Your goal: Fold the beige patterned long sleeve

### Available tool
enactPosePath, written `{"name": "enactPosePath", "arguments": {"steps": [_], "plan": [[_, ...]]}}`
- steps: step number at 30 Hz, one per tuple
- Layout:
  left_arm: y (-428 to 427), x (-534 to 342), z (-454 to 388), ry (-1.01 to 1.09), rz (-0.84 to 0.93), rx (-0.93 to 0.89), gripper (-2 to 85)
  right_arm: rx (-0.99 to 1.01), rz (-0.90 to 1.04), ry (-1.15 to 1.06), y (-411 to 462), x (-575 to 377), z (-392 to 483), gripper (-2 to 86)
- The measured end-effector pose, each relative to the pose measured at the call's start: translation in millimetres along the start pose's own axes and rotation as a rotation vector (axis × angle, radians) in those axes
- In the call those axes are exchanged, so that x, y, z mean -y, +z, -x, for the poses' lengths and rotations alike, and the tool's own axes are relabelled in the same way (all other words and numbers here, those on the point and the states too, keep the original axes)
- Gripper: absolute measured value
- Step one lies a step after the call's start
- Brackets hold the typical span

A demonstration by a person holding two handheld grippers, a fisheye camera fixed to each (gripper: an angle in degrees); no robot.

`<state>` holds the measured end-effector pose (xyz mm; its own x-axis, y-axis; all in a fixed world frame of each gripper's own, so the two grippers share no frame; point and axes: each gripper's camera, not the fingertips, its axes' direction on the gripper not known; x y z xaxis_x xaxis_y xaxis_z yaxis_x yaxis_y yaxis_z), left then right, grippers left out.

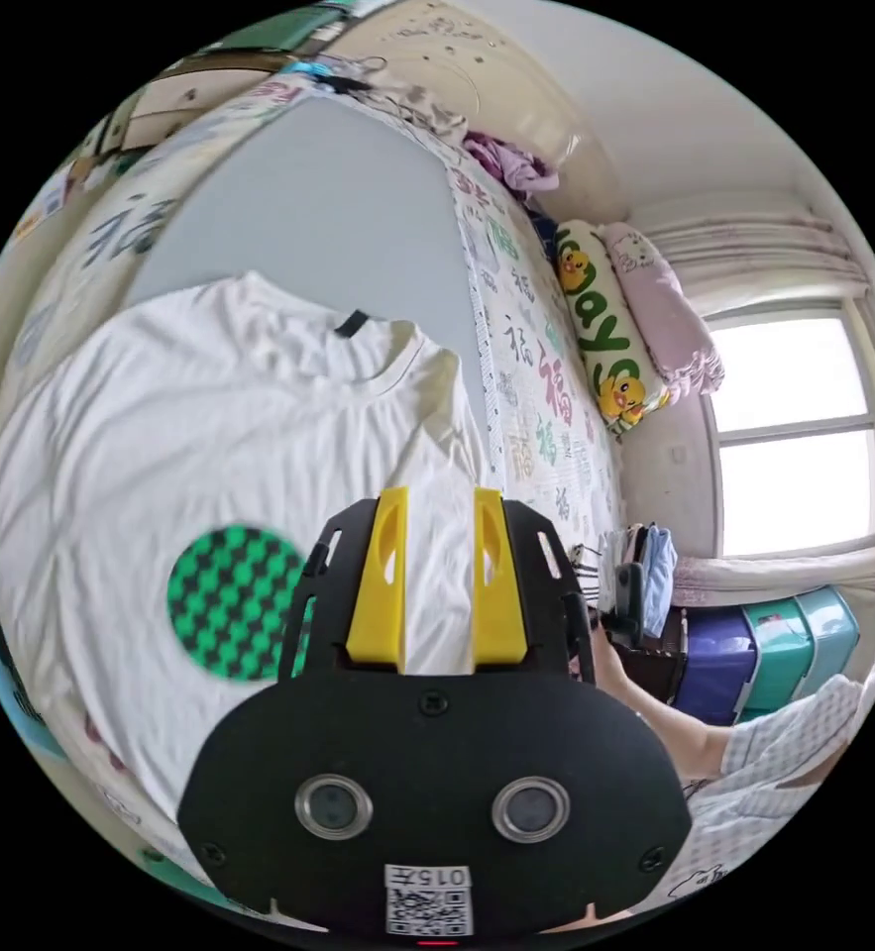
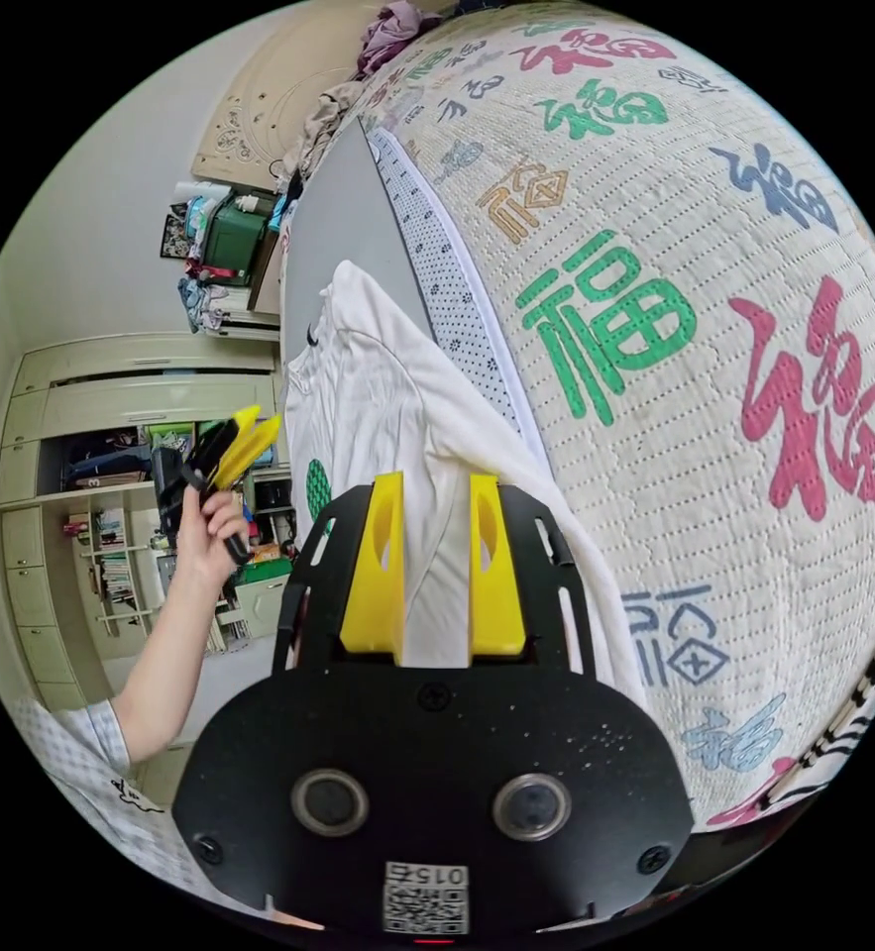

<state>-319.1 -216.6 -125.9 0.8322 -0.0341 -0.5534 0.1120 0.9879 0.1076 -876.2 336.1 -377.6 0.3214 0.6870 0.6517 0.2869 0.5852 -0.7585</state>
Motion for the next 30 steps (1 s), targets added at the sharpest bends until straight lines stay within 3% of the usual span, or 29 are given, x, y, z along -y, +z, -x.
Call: {"name": "enactPosePath", "arguments": {"steps": [6,12,19,25,30], "plan": [[73.7,60.0,-40.6,0.093,0.154,0.219,9.9,0.079,-0.001,0.052,-5.0,4.2,-14.0,7.3],[90.6,82.4,-75.0,0.21,0.153,0.233,1.6,0.124,-0.051,0.077,-33.1,1.2,-20.0,3.0],[127.6,114.2,-97.2,0.224,0.195,0.281,1.3,0.077,-0.088,0.099,-61.6,15.8,-14.8,2.4],[100.8,109.6,-81.6,0.144,0.137,0.217,5.3,0.062,-0.081,0.086,-82.2,18.9,7.6,3.8],[8.3,43.5,-55.6,0.107,0.092,0.226,5.9,0.047,-0.06,0.018,-126.0,-3.8,38.9,4.8]]}}
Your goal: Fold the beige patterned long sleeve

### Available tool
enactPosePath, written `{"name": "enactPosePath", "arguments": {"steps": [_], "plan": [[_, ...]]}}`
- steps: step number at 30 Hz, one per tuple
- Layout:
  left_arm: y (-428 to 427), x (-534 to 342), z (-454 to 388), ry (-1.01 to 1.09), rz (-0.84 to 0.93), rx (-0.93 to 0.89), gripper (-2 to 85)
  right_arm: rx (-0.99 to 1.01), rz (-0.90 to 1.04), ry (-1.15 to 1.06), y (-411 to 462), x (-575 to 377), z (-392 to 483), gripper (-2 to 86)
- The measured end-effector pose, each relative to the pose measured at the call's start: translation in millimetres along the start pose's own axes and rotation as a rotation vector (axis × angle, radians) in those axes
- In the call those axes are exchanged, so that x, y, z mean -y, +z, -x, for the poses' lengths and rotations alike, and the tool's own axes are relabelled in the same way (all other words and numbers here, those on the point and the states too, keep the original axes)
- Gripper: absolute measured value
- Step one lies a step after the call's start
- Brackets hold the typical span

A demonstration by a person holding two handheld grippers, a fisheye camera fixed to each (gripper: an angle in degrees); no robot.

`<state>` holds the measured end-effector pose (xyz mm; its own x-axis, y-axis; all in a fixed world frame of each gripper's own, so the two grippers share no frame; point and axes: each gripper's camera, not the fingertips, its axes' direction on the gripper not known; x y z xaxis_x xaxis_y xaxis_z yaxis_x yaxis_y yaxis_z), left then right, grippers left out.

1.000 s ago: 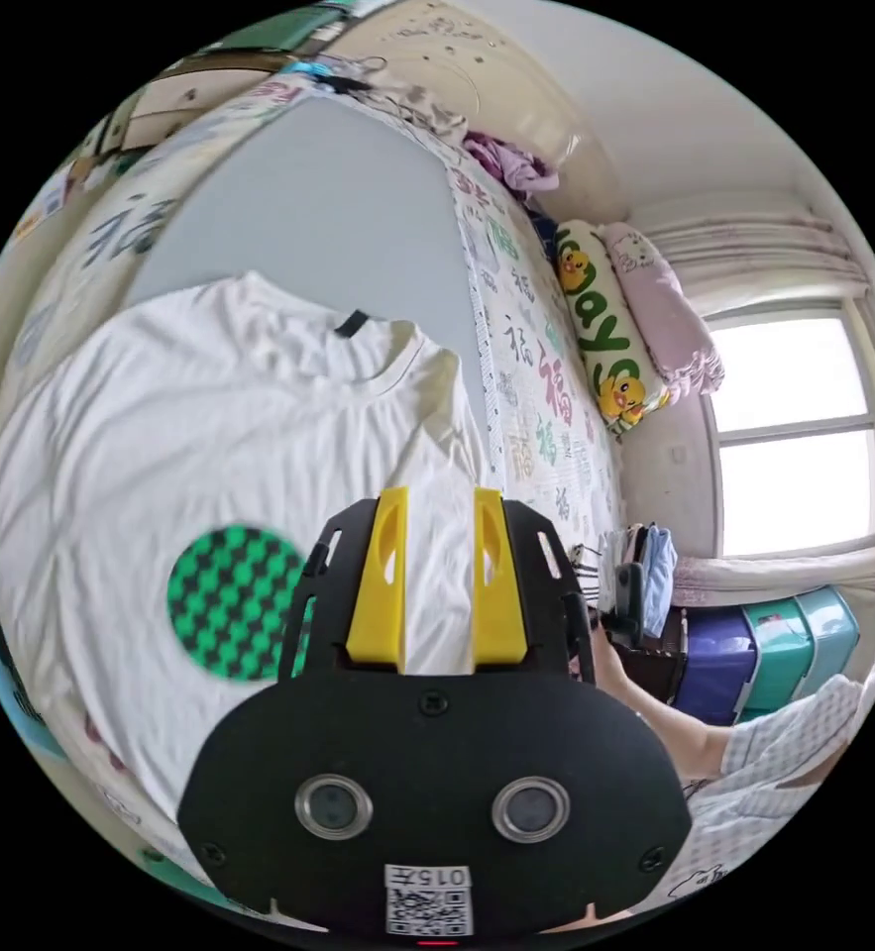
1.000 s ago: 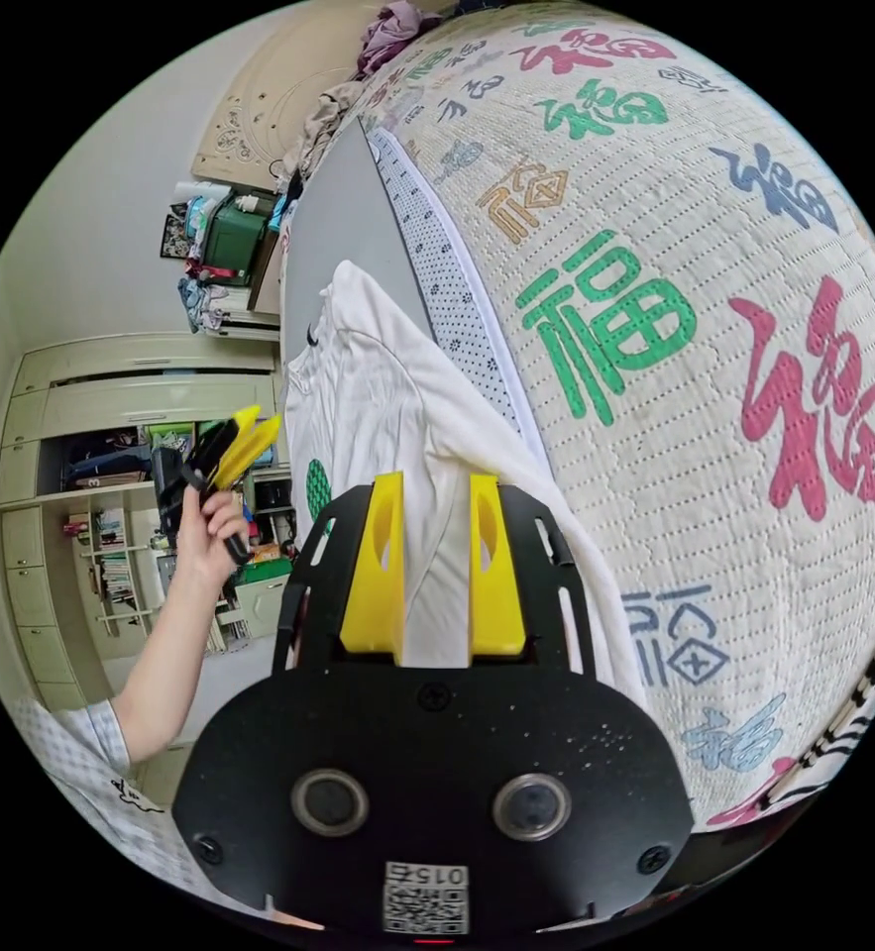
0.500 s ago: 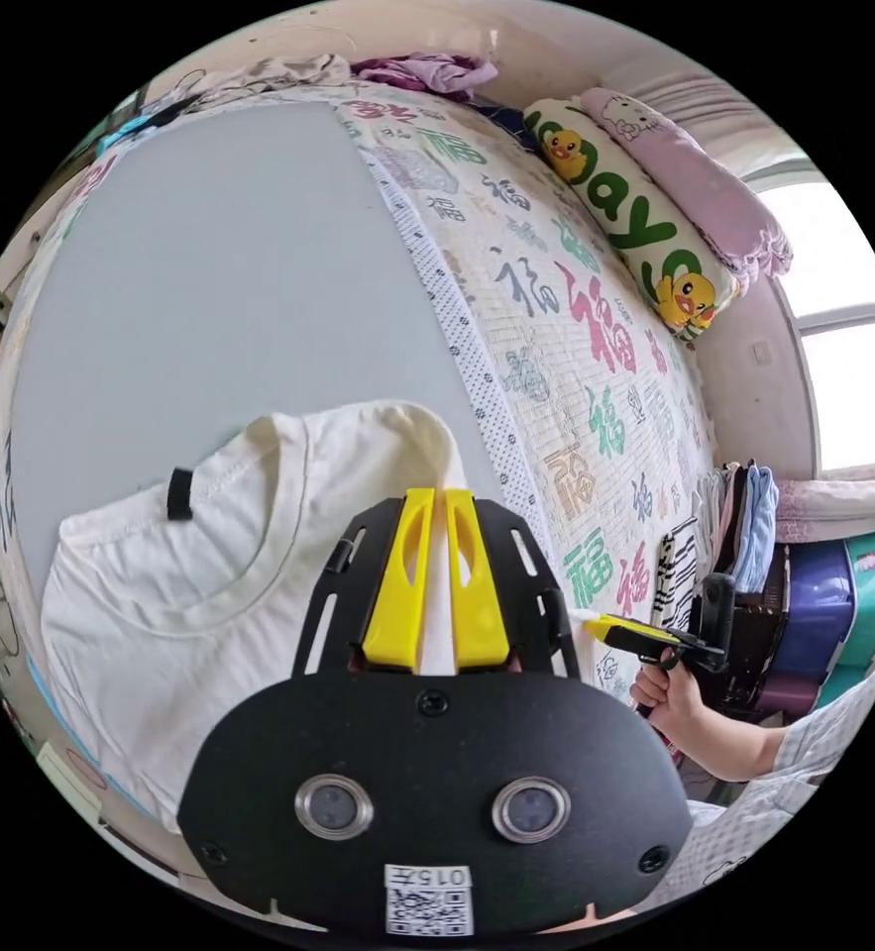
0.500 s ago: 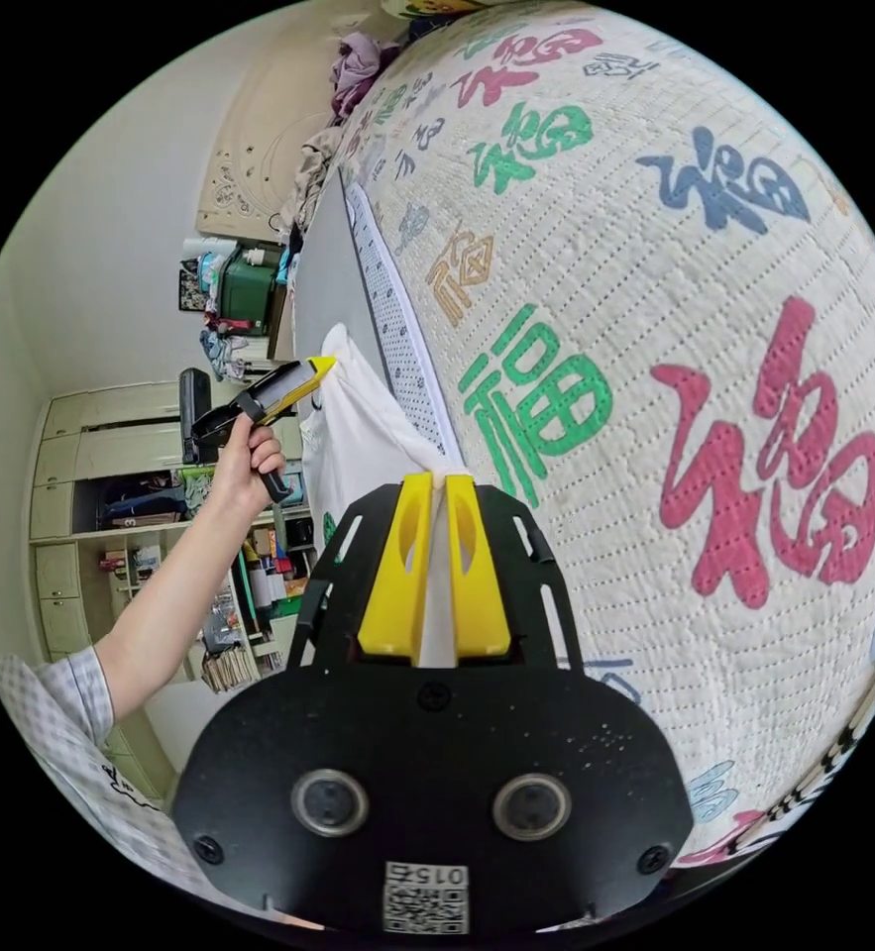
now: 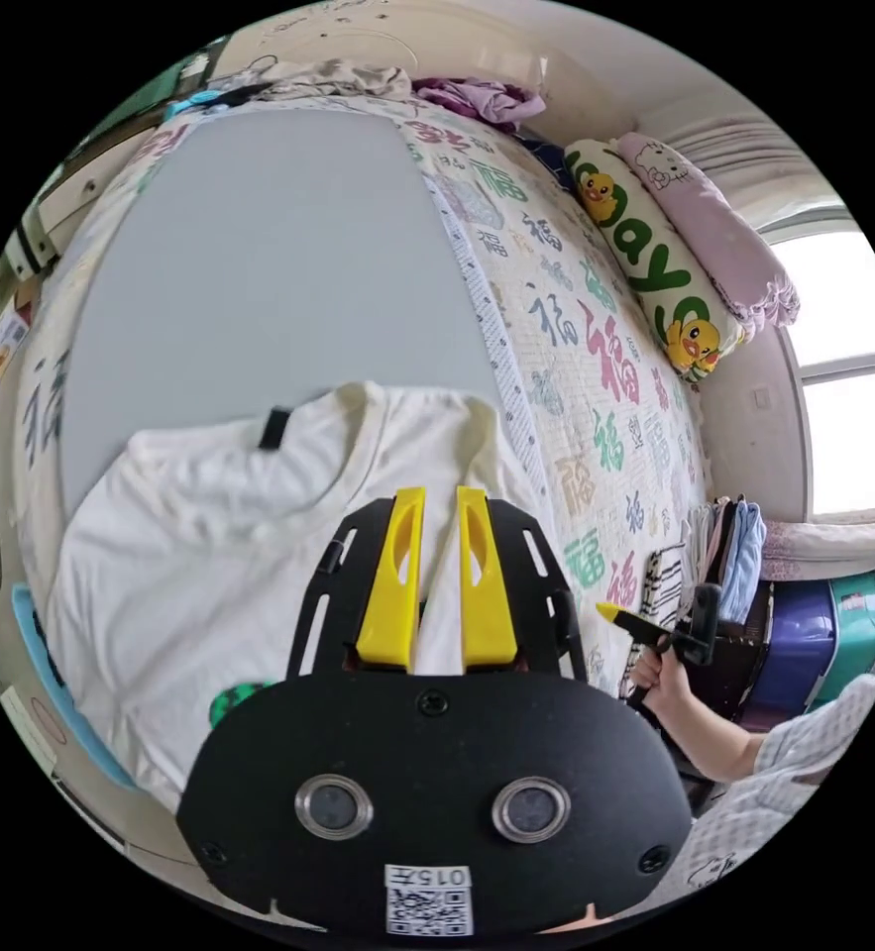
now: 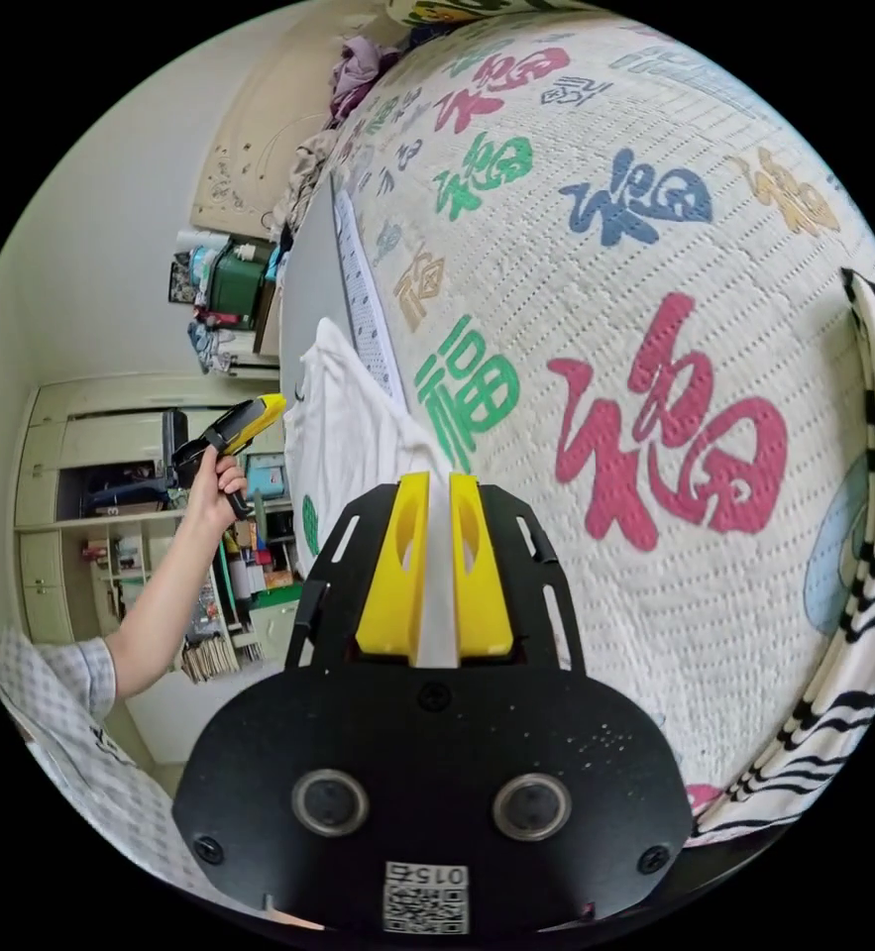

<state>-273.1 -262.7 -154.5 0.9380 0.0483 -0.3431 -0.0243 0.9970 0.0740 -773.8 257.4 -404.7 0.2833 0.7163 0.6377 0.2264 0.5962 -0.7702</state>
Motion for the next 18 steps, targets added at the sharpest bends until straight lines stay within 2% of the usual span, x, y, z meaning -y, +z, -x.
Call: {"name": "enactPosePath", "arguments": {"steps": [5,8,12,18], "plan": [[-37.6,-129.7,41.6,-0.158,0.121,0.065,5.5,0.04,0.329,-0.197,41.8,-48.1,104.8,6.9],[-40.4,-205.4,65.3,-0.307,0.173,0.044,5.4,0.098,0.484,-0.175,87.1,-70.3,151.5,8.1],[-33.5,-257.8,85.9,-0.401,0.162,-0.014,5.4,0.054,0.572,-0.133,120.9,-77.5,192.0,9.5],[-20.2,-268.2,88.1,-0.274,0.202,-0.111,4.1,-0.026,0.533,-0.086,118.2,-64.5,251.7,7.4]]}}
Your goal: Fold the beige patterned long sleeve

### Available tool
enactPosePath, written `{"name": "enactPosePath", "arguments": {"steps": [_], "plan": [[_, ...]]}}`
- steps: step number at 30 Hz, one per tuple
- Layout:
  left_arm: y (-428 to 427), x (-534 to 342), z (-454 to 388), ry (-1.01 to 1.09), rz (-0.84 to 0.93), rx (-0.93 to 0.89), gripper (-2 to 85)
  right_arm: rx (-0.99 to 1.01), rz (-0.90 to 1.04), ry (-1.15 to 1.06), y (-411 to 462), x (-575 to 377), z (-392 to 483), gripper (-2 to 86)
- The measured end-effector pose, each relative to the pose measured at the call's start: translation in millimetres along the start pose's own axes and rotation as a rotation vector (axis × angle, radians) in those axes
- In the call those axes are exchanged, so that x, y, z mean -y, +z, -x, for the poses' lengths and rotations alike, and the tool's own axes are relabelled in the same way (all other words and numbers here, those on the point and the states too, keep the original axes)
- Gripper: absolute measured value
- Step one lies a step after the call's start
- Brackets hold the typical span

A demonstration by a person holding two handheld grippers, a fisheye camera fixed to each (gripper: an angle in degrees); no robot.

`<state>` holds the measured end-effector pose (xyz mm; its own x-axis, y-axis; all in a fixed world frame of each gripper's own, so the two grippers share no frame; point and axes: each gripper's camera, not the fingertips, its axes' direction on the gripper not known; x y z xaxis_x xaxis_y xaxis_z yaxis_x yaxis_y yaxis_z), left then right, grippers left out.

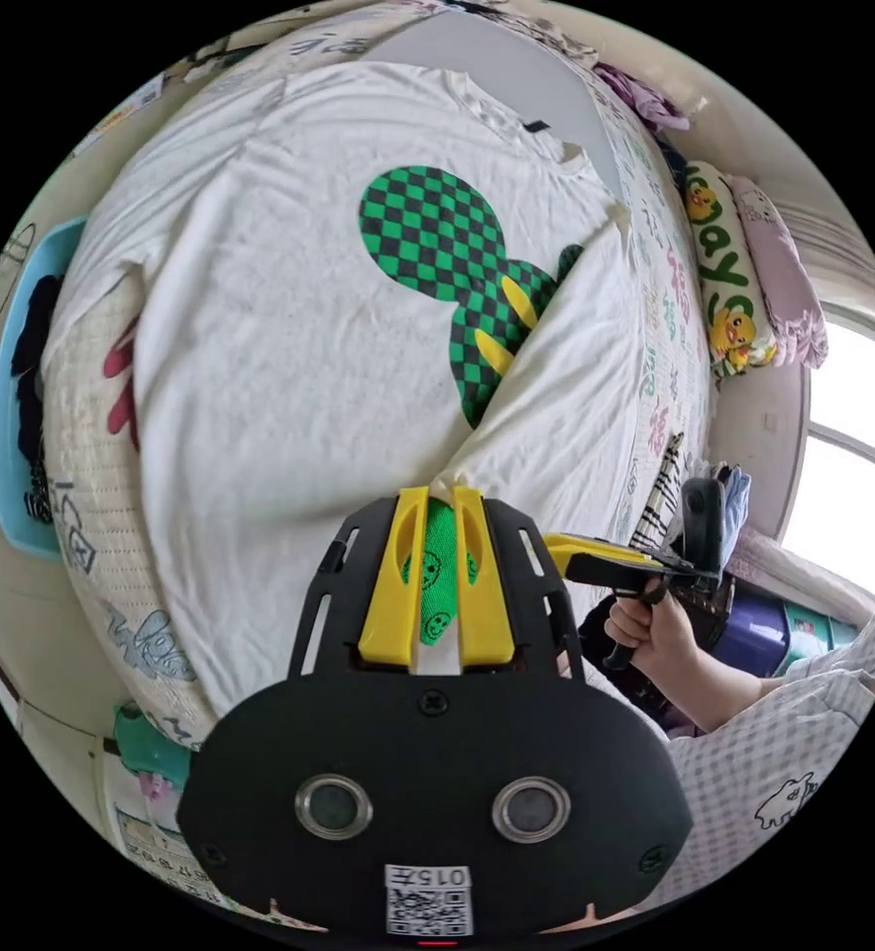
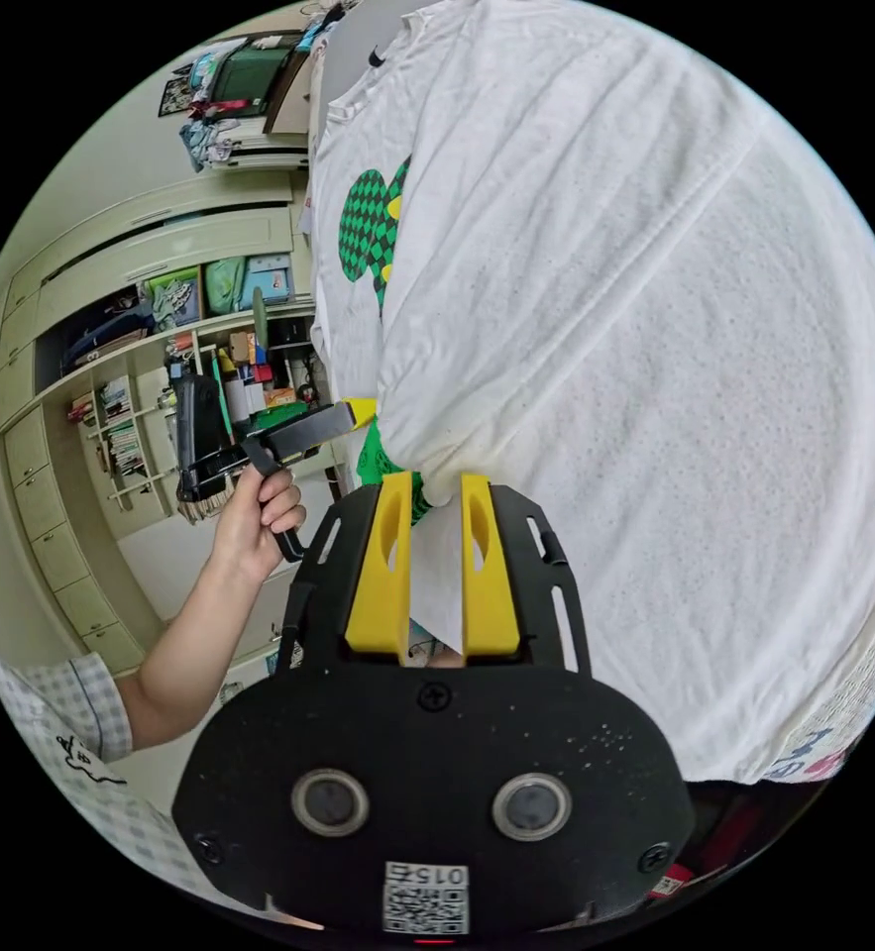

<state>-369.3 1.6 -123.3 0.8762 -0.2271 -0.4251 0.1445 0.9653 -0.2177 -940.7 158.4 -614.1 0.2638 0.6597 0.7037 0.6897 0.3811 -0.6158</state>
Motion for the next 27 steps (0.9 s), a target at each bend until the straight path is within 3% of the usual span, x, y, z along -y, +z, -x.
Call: {"name": "enactPosePath", "arguments": {"steps": [5,9,13,15,22,27], "plan": [[-10.0,-19.4,2.8,0.096,0.012,0.02,2.6,-0.137,-0.05,0.029,-37.3,-17.5,50.1,0.5],[-20.6,-30.5,32.3,0.064,0.012,-0.113,2.8,-0.114,-0.123,0.077,-72.7,-29.9,75.4,-0.2],[-37.2,-41.7,50.9,0.059,-0.049,-0.111,4.8,-0.188,-0.147,0.081,-98.7,-22.7,120.5,-0.3],[-30.6,-43.2,63.6,0.056,0.009,-0.227,5.3,-0.193,-0.152,0.091,-107.3,-17.3,136.1,-0.3],[-67.2,-64.0,88.3,0.047,-0.035,-0.159,0.9,-0.275,-0.118,0.046,-152.2,6.8,219.8,-0.4],[-81.9,-76.3,106.1,0.057,0.006,0.034,0.7,-0.418,-0.02,0.0,-161.8,40.0,277.6,-0.5]]}}
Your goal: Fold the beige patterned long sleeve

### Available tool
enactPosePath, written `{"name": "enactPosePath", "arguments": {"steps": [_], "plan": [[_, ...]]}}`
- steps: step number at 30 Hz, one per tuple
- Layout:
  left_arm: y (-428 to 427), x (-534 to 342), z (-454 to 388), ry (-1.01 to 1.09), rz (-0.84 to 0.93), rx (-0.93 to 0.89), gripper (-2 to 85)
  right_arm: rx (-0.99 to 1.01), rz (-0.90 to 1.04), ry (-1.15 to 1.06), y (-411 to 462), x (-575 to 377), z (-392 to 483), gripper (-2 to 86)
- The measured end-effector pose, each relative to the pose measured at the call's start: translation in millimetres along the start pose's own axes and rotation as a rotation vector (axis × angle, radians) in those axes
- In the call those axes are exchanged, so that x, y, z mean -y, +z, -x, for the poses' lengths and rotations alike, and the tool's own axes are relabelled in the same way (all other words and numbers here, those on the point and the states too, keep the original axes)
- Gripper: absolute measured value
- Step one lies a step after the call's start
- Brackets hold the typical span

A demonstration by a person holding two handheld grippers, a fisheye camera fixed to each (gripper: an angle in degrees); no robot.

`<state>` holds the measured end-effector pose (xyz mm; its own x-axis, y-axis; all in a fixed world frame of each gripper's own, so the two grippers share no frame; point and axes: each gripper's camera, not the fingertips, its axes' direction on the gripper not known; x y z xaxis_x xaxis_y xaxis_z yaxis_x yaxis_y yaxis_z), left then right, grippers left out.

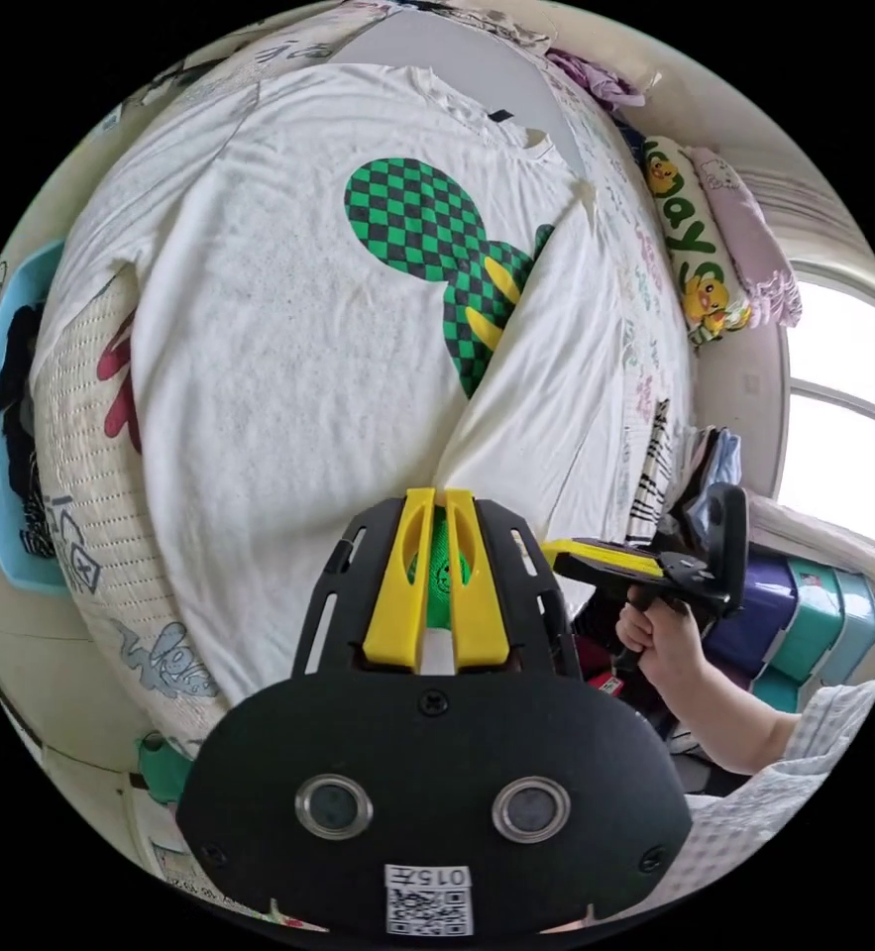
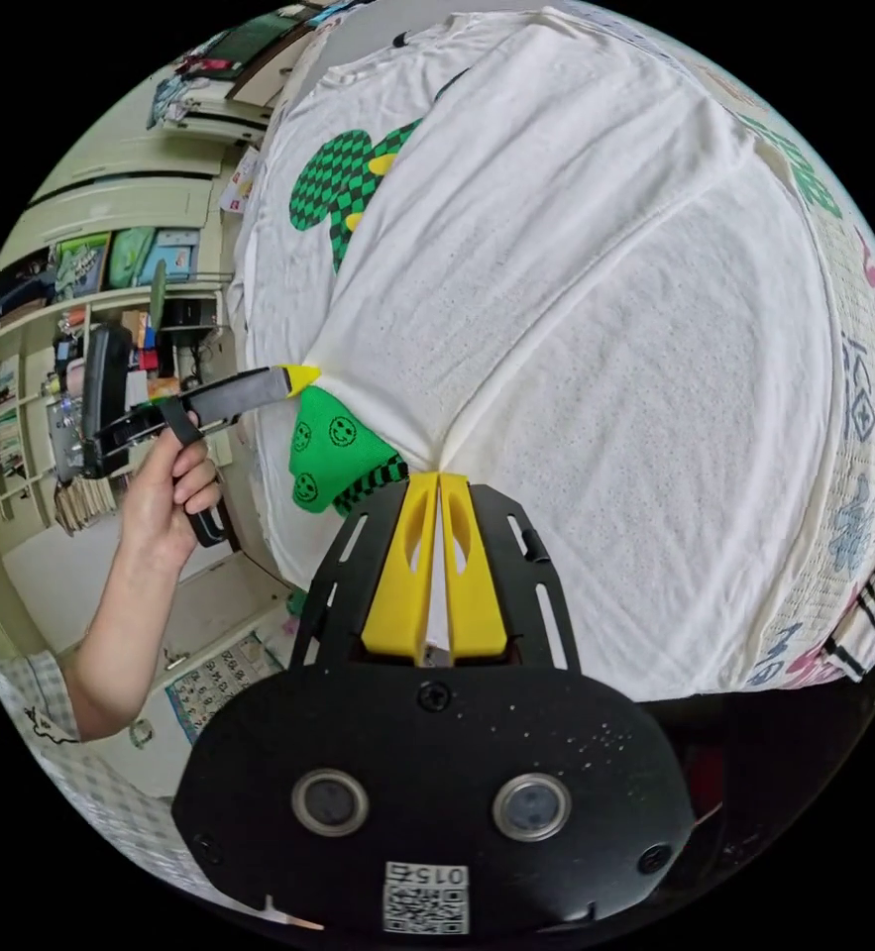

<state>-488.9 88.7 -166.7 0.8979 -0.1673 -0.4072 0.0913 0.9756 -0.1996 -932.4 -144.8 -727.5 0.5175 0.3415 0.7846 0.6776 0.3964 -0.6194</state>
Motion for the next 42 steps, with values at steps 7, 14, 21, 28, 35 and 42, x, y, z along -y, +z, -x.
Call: {"name": "enactPosePath", "arguments": {"steps": [7,14,21,28,35,42], "plan": [[-26.4,-18.6,21.8,0.012,-0.001,0.079,1.4,-0.01,0.012,0.024,-60.2,34.5,39.2,-0.3],[-71.5,-46.4,81.1,-0.042,-0.009,-0.007,3.3,0.015,0.054,0.062,-136.5,47.6,49.9,0.5],[-166.2,-133.4,265.1,-0.484,-0.415,-0.571,4.6,-0.047,-0.029,-0.048,-220.5,105.6,128.6,1.6],[-160.4,-198.5,464.7,-1.013,-0.805,-1.048,8.9,-0.087,-0.075,-0.674,-234.3,244.4,371.4,8.2],[-133.4,-168.9,585.6,-1.187,-0.64,-1.075,12.4,-0.284,-0.022,-0.785,-171.5,361.2,515.5,8.6],[-110.4,-138.3,637.4,-1.195,-0.47,-1.154,13.4,-0.348,0.022,-0.702,-149.0,394.6,525.8,7.7]]}}
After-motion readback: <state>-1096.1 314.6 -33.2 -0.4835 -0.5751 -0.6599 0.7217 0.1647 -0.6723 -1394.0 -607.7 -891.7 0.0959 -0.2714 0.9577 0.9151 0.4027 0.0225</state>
